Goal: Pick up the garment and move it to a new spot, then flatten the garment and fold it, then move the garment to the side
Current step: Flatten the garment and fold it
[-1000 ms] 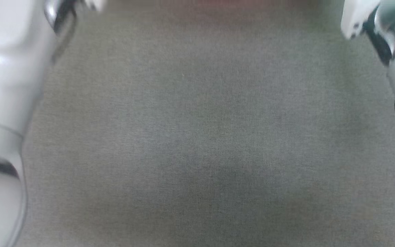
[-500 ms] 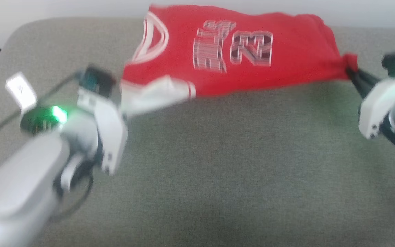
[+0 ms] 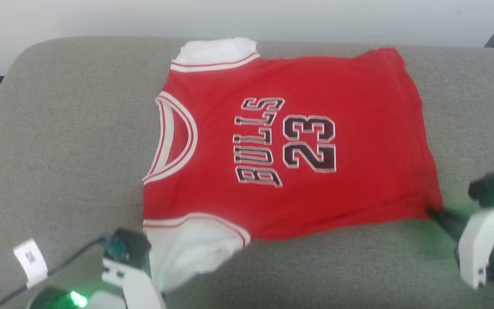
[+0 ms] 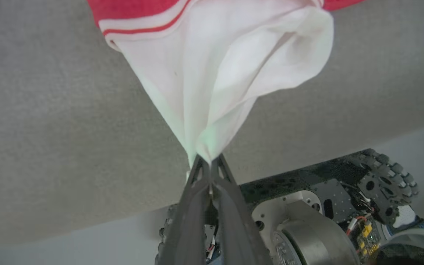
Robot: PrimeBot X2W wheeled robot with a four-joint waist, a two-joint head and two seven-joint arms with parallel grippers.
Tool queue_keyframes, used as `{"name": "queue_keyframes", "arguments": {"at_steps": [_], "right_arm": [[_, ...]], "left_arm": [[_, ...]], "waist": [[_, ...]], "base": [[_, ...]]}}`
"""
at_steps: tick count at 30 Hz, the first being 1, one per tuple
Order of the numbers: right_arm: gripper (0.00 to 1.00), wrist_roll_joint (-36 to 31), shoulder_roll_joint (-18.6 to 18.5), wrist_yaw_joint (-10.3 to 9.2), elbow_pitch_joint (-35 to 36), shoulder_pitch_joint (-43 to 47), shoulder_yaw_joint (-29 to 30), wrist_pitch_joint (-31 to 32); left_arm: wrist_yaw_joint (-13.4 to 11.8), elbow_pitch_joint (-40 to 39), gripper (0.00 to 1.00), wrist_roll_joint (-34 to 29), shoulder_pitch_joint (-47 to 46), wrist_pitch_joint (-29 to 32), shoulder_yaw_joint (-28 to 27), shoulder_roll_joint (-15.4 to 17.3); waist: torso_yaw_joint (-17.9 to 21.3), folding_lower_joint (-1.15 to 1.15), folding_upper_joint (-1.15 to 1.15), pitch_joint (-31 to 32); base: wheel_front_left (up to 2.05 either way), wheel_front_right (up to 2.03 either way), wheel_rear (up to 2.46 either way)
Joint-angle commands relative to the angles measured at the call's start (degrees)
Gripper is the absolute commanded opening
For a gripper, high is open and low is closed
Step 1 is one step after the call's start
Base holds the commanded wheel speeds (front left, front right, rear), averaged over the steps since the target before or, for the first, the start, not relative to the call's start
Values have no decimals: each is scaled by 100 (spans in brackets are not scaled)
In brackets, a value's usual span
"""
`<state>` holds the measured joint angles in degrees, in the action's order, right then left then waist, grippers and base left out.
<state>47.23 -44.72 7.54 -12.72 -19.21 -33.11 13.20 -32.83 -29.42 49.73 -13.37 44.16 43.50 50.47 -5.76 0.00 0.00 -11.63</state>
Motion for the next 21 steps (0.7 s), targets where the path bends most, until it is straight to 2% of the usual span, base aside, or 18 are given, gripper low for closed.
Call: {"name": "queue_keyframes", "arguments": {"at_steps": [1, 6, 11, 16, 21], "right_arm": [[0, 66, -25, -11, 121, 205, 35, 81], [0, 255, -253, -11, 656, 934, 230, 360], [0, 225, -286, -11, 987, 1202, 647, 333], [0, -86, -57, -11, 1091, 958, 1102, 389], [0, -529, 387, -11, 966, 456, 1443, 571]], "left_arm": [[-85, -68, 0, 33, 149, 27, 22, 56], [-376, -360, 0, 118, 514, 1, 2, 189], [-283, -492, 0, -126, 205, -136, -219, 444], [170, -320, 0, -371, -552, -72, -441, 647], [892, 286, 0, -457, -1525, 19, -546, 494]], "waist": [[4, 0, 0, 3], [28, 0, 0, -27], [76, 0, 0, -116], [165, 0, 0, -195], [262, 0, 0, -301]], "base": [[0, 0, 0], [0, 0, 0], [0, 0, 0], [0, 0, 0], [0, 0, 0]]}}
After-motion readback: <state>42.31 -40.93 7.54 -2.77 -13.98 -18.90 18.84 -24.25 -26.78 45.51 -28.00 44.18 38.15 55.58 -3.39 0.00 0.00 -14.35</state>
